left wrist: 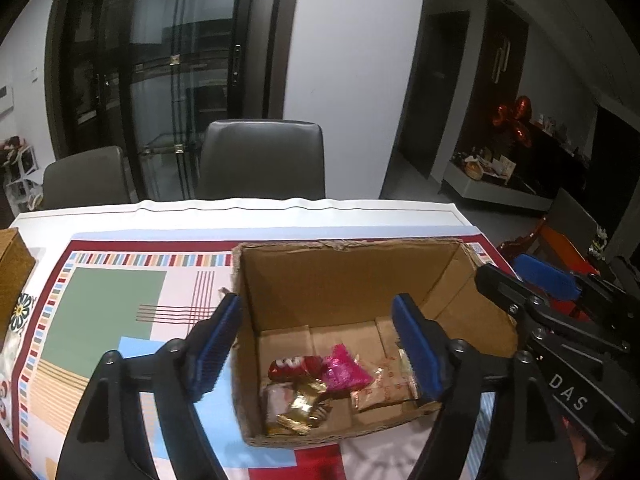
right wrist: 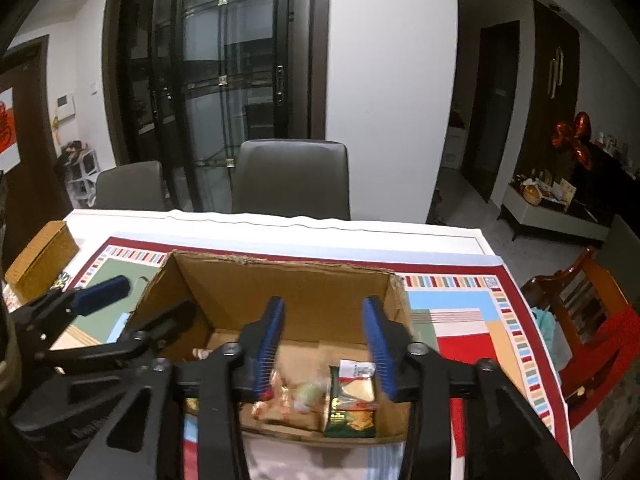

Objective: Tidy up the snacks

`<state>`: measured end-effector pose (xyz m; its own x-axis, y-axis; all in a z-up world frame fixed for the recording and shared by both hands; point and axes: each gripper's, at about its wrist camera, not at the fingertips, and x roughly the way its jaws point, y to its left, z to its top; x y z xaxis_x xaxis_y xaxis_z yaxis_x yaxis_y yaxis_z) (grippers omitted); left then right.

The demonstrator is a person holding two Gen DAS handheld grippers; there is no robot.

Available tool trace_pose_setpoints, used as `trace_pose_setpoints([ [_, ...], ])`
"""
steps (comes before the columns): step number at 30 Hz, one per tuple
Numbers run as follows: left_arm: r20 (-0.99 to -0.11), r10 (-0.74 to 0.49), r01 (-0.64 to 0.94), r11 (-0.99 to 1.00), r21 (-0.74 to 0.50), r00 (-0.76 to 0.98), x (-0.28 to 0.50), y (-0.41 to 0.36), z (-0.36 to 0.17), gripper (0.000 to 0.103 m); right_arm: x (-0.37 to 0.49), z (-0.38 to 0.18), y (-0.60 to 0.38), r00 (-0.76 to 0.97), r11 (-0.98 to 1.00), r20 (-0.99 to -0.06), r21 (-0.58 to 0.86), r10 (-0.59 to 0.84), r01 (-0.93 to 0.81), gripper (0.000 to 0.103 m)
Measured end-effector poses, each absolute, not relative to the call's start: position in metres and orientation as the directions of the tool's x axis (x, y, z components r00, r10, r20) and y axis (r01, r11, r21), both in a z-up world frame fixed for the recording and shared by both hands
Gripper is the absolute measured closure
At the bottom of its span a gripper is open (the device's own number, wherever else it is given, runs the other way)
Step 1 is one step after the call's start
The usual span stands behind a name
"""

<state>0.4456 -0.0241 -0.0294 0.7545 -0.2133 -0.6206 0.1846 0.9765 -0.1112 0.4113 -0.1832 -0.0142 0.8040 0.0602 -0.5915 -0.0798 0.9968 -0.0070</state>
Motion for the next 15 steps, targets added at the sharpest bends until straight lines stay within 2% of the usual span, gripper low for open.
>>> trace_pose_setpoints([
  [4,-0.614,-0.191,0.167,0.981,-0.098,0.766,0.442,-0.021,-0.026,0.011,0.41,-0.013,-0.191,0.808,0.999,-0.588,-0.006,0.032,-0.044,0.031],
  [7,-0.607,-0.172,0.148,0.985,-0.09,0.776,0.438,-0.018,-0.024,0.001,0.407,-0.011,-0.194,0.813,1.0,-0.582,-0.011,0.006,-0.015,0.023],
  [10,-0.597,-0.161,0.144,0.987,-0.077,0.786,0.432,-0.017,-0.021,0.001,0.403,-0.007,-0.196,0.82,1.0,-0.572,-0.022,-0.011,-0.002,0.015],
  [15,-0.587,-0.143,0.139,0.989,-0.051,0.797,0.423,-0.018,-0.016,0.001,0.395,-0.003,-0.198,0.828,1.0,-0.561,-0.024,-0.018,0.006,0.013],
])
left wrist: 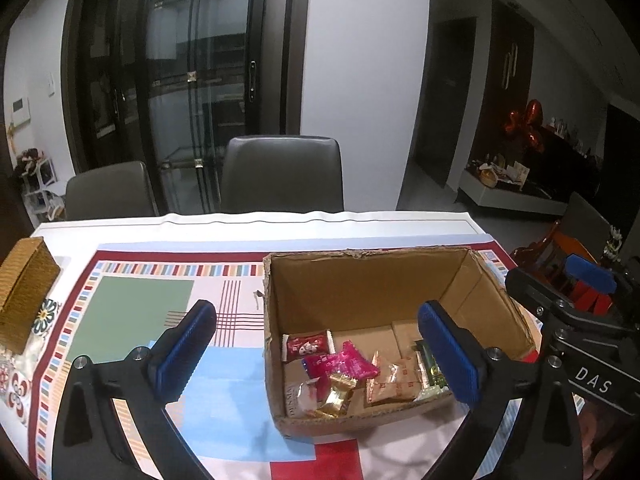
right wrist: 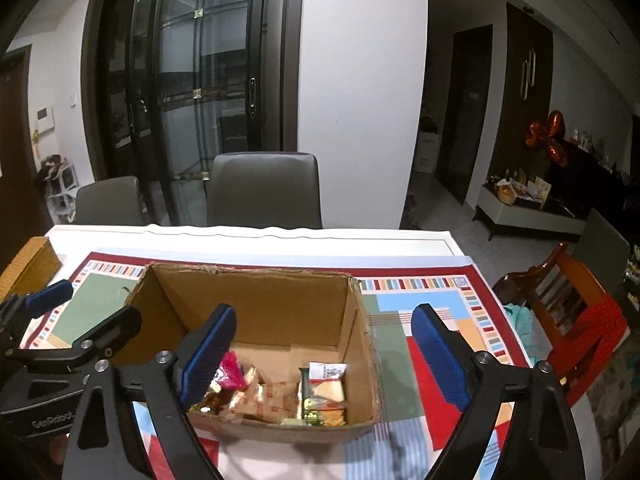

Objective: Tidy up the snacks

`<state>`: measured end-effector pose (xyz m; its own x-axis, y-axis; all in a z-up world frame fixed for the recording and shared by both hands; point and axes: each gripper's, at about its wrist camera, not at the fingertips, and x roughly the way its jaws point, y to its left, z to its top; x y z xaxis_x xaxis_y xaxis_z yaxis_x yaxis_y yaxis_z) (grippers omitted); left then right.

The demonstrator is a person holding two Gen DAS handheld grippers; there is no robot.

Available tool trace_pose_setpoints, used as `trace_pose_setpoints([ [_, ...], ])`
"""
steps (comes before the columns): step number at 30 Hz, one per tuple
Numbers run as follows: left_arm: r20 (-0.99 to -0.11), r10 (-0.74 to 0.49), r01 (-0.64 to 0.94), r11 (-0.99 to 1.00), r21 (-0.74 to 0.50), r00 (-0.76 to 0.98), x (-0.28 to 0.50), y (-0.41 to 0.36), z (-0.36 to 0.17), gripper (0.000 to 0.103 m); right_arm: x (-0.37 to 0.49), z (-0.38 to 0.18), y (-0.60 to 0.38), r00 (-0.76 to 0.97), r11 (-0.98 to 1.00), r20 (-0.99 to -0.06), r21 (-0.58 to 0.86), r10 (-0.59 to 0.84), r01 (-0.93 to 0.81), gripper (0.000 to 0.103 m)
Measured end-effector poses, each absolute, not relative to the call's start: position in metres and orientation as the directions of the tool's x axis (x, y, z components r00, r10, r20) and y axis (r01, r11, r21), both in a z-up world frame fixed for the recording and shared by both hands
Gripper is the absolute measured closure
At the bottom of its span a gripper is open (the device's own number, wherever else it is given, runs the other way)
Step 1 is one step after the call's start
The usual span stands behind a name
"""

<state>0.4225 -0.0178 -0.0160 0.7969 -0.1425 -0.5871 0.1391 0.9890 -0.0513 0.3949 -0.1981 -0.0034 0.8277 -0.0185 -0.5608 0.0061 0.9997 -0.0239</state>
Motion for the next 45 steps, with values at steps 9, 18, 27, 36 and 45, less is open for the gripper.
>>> trace_pose_setpoints([
  [9,-0.555,-0.115,0.114,0.993,-0.036,0.824,0.397,-0.011,0.003,0.001,0.376,0.009,-0.2,0.845,1.0,-0.534,-0.018,-0.019,0.011,0.01],
  [18,-0.525,-0.092,0.098,0.995,-0.015,0.846,0.364,-0.007,0.018,0.0,0.347,0.019,-0.196,0.859,1.0,-0.512,-0.009,-0.002,-0.002,0.01],
  [27,-0.513,-0.08,0.099,0.995,0.01,0.854,0.329,-0.008,0.02,0.0,0.315,0.018,-0.2,0.862,1.0,-0.507,0.001,0.006,-0.007,0.01],
  [36,-0.487,-0.084,0.111,0.993,0.026,0.869,0.285,-0.013,0.02,0.0,0.277,0.012,-0.202,0.86,1.0,-0.51,0.012,0.02,-0.016,0.01],
  [45,-0.478,-0.098,0.121,0.992,0.017,0.873,0.244,-0.015,0.016,0.0,0.237,0.009,-0.207,0.868,1.0,-0.496,0.019,0.001,0.009,0.01],
])
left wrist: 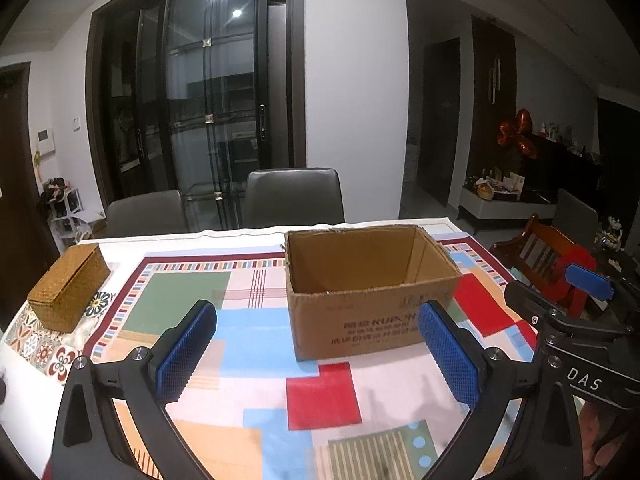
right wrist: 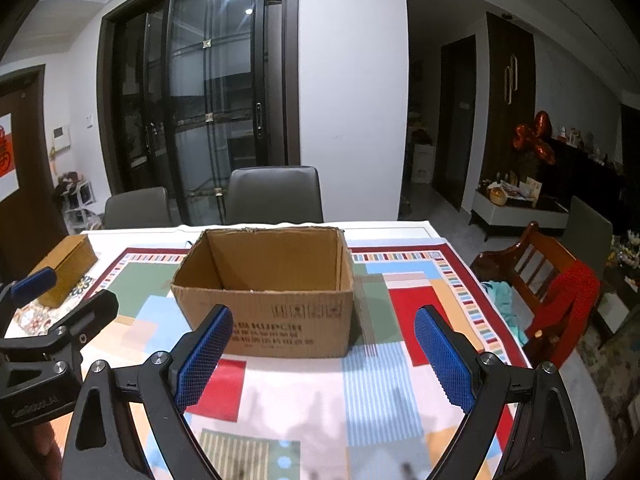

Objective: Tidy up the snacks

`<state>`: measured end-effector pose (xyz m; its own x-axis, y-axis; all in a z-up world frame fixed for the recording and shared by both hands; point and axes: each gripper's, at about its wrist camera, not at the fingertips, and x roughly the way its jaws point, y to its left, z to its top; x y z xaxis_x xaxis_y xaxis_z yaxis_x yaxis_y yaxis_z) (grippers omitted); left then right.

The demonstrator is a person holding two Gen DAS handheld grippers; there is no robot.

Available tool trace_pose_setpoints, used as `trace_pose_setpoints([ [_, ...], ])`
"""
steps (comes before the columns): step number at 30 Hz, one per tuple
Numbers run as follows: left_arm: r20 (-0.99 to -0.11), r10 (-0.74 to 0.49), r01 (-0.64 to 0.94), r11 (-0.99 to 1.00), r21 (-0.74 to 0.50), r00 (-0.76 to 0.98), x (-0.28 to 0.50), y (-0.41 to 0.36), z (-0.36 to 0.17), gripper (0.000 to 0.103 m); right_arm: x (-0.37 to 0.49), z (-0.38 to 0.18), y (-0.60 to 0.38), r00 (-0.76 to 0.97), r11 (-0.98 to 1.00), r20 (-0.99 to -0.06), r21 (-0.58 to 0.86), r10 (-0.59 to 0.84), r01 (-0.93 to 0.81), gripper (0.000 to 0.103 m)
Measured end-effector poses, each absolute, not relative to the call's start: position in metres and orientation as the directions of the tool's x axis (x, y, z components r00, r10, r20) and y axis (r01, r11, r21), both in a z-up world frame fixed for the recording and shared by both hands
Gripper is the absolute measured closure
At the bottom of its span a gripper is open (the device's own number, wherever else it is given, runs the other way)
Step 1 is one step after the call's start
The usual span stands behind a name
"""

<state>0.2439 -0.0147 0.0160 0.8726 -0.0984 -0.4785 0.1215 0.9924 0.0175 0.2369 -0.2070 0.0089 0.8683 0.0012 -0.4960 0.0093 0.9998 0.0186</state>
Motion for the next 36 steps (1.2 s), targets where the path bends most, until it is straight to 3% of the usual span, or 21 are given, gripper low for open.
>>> trace_pose_setpoints([
  [36,-0.479,-0.08,0.115,0.992,0.044,0.874,0.075,-0.031,-0.02,0.0,0.074,-0.023,-0.235,0.862,0.998,-0.506,0.068,0.024,0.012,0.01],
])
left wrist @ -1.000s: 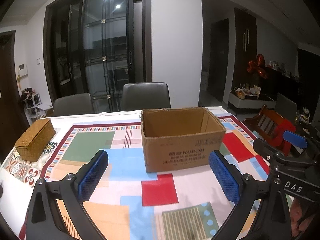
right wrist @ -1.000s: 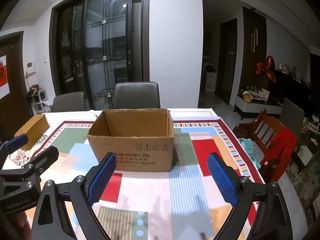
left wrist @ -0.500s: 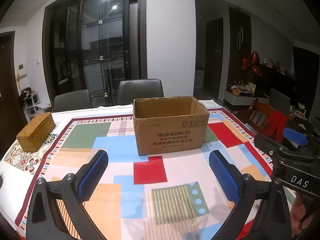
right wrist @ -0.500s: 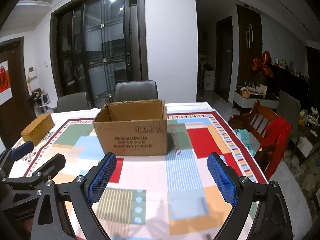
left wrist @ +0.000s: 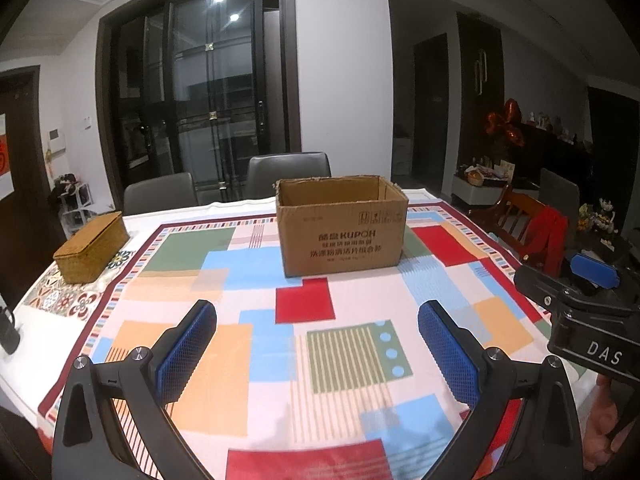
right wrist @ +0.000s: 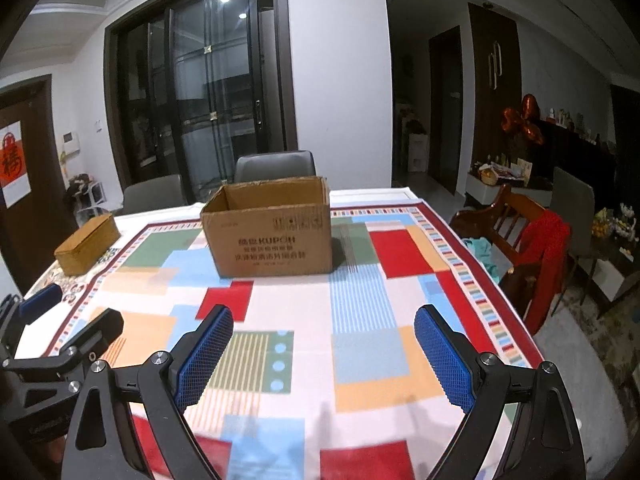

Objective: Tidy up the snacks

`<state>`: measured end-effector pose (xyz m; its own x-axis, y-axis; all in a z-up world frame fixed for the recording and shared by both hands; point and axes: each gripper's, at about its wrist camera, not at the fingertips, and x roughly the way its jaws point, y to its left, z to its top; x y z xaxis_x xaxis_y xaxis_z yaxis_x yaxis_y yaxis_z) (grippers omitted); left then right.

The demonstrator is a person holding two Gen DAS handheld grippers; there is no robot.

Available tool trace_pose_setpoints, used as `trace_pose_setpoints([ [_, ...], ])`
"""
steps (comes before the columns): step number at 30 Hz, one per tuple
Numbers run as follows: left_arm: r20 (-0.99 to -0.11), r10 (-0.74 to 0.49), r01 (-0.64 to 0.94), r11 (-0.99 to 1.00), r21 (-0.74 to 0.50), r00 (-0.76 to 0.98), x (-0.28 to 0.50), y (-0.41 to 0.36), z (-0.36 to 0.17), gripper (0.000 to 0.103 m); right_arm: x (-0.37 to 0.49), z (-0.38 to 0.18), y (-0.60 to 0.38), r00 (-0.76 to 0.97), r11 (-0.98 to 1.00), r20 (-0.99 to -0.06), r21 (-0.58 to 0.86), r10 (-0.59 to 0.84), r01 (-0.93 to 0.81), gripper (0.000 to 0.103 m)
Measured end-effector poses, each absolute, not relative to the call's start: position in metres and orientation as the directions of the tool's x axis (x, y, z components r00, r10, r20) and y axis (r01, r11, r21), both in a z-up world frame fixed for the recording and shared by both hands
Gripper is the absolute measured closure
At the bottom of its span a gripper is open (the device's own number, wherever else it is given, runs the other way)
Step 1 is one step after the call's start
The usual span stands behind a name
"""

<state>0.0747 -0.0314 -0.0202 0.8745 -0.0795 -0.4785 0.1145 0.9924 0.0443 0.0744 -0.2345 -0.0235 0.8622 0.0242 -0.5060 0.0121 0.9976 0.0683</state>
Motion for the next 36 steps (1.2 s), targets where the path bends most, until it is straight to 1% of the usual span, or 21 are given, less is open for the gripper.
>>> trace_pose_setpoints([
  [6,-0.499,-0.047,0.073,0.997,0.033,0.865,0.052,-0.021,-0.026,0.0,0.05,-0.035,-0.229,0.844,0.996,-0.535,0.087,0.04,0.007,0.01],
  [12,-0.497,0.002,0.01,1.0,0.023,0.868,0.032,-0.011,-0.03,0.0,0.033,-0.043,-0.225,0.833,0.994,-0.551,0.106,0.042,0.02,0.01],
  [20,-0.505,0.036,-0.035,0.999,0.012,0.862,0.016,0.002,-0.037,0.0,0.022,-0.041,-0.222,0.845,0.995,-0.535,0.09,0.015,0.039,0.01],
  [27,-0.506,0.038,-0.037,0.999,0.012,0.862,0.01,0.004,-0.04,0.0,0.015,-0.038,-0.221,0.856,0.996,-0.516,0.081,0.002,0.047,0.01],
  [36,-0.498,0.038,-0.036,0.999,0.014,0.866,0.008,0.003,-0.04,0.0,0.012,-0.037,-0.222,0.854,0.996,-0.52,0.084,0.006,0.044,0.01],
])
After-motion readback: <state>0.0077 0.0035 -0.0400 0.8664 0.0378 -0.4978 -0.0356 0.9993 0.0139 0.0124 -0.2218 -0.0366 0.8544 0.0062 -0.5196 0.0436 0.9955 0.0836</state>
